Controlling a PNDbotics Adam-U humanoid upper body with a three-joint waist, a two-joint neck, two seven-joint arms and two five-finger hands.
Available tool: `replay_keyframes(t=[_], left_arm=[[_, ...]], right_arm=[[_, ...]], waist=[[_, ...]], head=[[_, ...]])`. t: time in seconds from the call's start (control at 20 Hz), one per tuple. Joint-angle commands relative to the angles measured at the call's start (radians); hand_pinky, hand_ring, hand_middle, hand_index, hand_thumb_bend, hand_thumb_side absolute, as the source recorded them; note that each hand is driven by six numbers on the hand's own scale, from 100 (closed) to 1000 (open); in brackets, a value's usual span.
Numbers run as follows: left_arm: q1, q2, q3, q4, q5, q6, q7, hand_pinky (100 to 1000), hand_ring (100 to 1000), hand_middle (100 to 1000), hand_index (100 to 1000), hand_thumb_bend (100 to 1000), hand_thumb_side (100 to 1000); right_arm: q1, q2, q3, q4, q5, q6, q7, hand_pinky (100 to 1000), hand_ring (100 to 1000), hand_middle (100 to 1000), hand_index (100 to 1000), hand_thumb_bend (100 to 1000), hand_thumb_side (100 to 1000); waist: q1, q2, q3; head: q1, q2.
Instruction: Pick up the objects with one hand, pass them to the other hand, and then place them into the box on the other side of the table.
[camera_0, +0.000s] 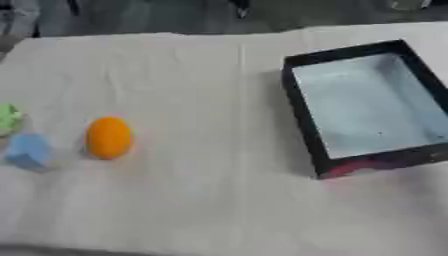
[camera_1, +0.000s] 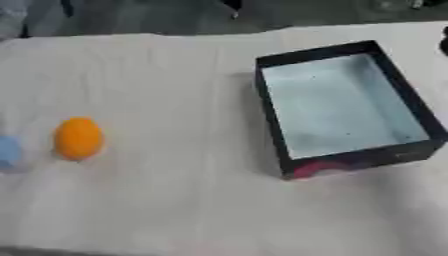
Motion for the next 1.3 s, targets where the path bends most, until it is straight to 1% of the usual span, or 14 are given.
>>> replay_keyframes(t=[0.05, 0.1, 0.35, 0.55, 0.65, 0.7, 0.8, 0.95, 1.15, 1.2, 1.25, 1.3], left_arm=[[-0.008, 0.042, 0.004, -0.019, 0.001, -0.001, -0.003, 894, 831, 817, 861, 738, 499], [-0.008, 0.043, 0.004, -0.019, 0.000, -0.001, -0.003, 894, 834, 817, 861, 737, 499], [-0.009, 0.047, 0.004, -0.019, 0.001, -0.001, -0.005, 894, 838, 817, 862, 737, 499], [-0.012, 0.059, 0.000, -0.018, -0.001, 0.002, -0.011, 895, 839, 817, 862, 751, 492], [-0.016, 0.081, -0.007, -0.016, -0.005, 0.009, -0.025, 896, 842, 819, 864, 765, 484], [-0.021, 0.095, -0.015, -0.015, -0.011, 0.015, -0.036, 899, 848, 826, 872, 782, 475], [-0.037, 0.137, -0.045, -0.007, -0.033, 0.037, -0.065, 901, 851, 829, 877, 802, 458], [-0.074, 0.210, -0.106, 0.020, -0.075, 0.077, -0.110, 902, 854, 823, 883, 831, 448], [-0.108, 0.315, -0.207, 0.051, -0.140, 0.118, -0.175, 902, 863, 832, 891, 822, 410], [-0.111, 0.345, -0.236, 0.059, -0.158, 0.124, -0.193, 907, 871, 838, 897, 818, 393], [-0.111, 0.375, -0.266, 0.072, -0.176, 0.131, -0.211, 914, 883, 846, 900, 819, 344], [-0.111, 0.404, -0.295, 0.087, -0.194, 0.135, -0.229, 916, 886, 847, 898, 819, 314]], right_arm=[[-0.006, -0.025, -0.011, -0.020, -0.002, -0.004, 0.008, 974, 1000, 1000, 1000, 804, 327], [-0.006, -0.026, -0.010, -0.021, 0.000, -0.006, 0.012, 975, 1000, 1000, 1000, 819, 309], [-0.007, -0.027, -0.009, -0.022, 0.003, -0.019, 0.041, 977, 1000, 1000, 1000, 860, 278], [-0.006, -0.029, -0.010, -0.020, 0.003, -0.028, 0.057, 978, 1000, 1000, 1000, 895, 301], [-0.005, -0.031, -0.011, -0.018, 0.003, -0.030, 0.059, 978, 1000, 1000, 1000, 896, 315], [-0.004, -0.033, -0.011, -0.017, 0.004, -0.029, 0.058, 977, 1000, 1000, 1000, 882, 316], [0.000, -0.038, -0.011, -0.015, 0.005, -0.026, 0.052, 976, 1000, 1000, 1000, 869, 323], [0.009, -0.051, -0.009, -0.016, 0.007, -0.022, 0.041, 975, 1000, 1000, 1000, 853, 323], [0.021, -0.068, -0.006, -0.022, 0.008, -0.023, 0.027, 974, 1000, 1000, 1000, 848, 326], [0.023, -0.071, -0.005, -0.023, 0.008, -0.025, 0.026, 974, 1000, 1000, 1000, 848, 325], [0.024, -0.074, -0.003, -0.025, 0.008, -0.026, 0.026, 974, 1000, 1000, 1000, 848, 326], [0.024, -0.076, -0.002, -0.027, 0.009, -0.027, 0.026, 974, 1000, 1000, 1000, 847, 328]], waist=[[-0.008, -0.009, 0.001], [-0.008, -0.009, 0.002], [-0.008, -0.009, 0.003], [-0.009, -0.010, 0.003], [-0.009, -0.010, 0.003], [-0.008, -0.011, 0.004], [-0.005, -0.013, 0.006], [0.002, -0.019, 0.009], [0.010, -0.021, 0.012], [0.011, -0.021, 0.012], [0.012, -0.021, 0.011], [0.012, -0.021, 0.010]], head=[[0.003, 0.001], [0.004, 0.002], [0.012, 0.004], [0.028, 0.003], [0.033, 0.006], [0.034, 0.008], [0.039, 0.014], [0.044, 0.022], [0.045, 0.028], [0.044, 0.029], [0.046, 0.029], [0.048, 0.029]])
